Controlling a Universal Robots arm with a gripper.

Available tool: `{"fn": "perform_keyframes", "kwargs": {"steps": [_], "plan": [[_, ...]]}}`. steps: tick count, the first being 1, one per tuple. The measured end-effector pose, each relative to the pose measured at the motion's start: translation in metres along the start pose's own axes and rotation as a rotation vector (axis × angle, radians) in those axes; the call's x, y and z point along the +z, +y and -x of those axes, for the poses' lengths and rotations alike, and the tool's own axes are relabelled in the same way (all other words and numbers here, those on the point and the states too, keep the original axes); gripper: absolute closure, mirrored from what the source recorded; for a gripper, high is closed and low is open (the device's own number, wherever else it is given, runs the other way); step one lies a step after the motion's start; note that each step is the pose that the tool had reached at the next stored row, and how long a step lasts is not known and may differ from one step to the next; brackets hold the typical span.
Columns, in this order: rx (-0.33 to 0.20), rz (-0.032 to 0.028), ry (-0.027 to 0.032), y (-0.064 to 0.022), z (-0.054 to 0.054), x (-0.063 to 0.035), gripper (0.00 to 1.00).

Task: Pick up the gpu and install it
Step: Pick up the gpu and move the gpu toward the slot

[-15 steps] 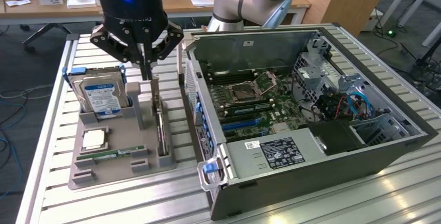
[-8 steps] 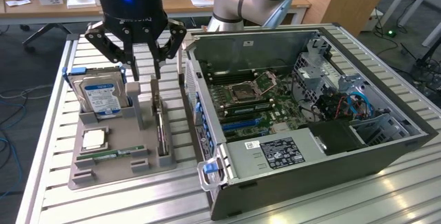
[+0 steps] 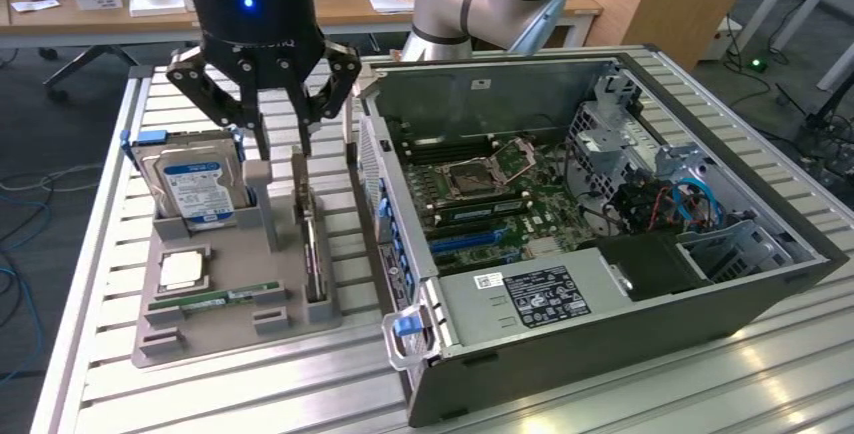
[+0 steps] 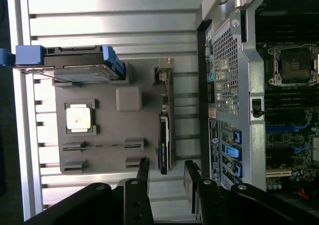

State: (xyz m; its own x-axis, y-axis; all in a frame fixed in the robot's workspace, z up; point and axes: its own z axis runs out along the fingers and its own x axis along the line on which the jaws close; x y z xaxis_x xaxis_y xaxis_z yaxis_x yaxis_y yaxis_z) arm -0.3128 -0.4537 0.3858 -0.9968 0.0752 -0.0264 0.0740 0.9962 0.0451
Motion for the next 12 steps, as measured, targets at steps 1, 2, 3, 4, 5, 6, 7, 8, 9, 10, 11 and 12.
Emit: {"fn": "perform_keyframes", "kwargs": {"steps": [1,2,3,4,5,6,7,8,9,10,11,12], "plan": [[0.000,0.0001,0.0000,-0.0001,0.0000,0.0014,0.58],[0.000,0.0000,0.0000,-0.0001,-0.0001,0.0026,0.58],[0.000,-0.0001,0.0001,-0.0001,-0.0001,0.0035,0.58],[0.000,-0.0005,0.0001,-0.0002,-0.0001,0.0043,0.58],[0.000,-0.0008,0.0000,-0.0002,-0.0001,0.0050,0.58],[0.000,-0.0009,-0.0001,-0.0003,-0.0001,0.0058,0.58],[0.000,-0.0012,0.0000,-0.0003,-0.0001,0.0064,0.58],[0.000,-0.0012,-0.0001,-0.0003,-0.0001,0.0068,0.58],[0.000,-0.0012,-0.0001,-0.0003,-0.0002,0.0073,0.58],[0.000,-0.0013,-0.0001,-0.0004,-0.0002,0.0078,0.58],[0.000,-0.0013,-0.0001,-0.0004,-0.0002,0.0080,0.58],[0.000,-0.0013,0.0000,-0.0004,-0.0002,0.0080,0.58]]}}
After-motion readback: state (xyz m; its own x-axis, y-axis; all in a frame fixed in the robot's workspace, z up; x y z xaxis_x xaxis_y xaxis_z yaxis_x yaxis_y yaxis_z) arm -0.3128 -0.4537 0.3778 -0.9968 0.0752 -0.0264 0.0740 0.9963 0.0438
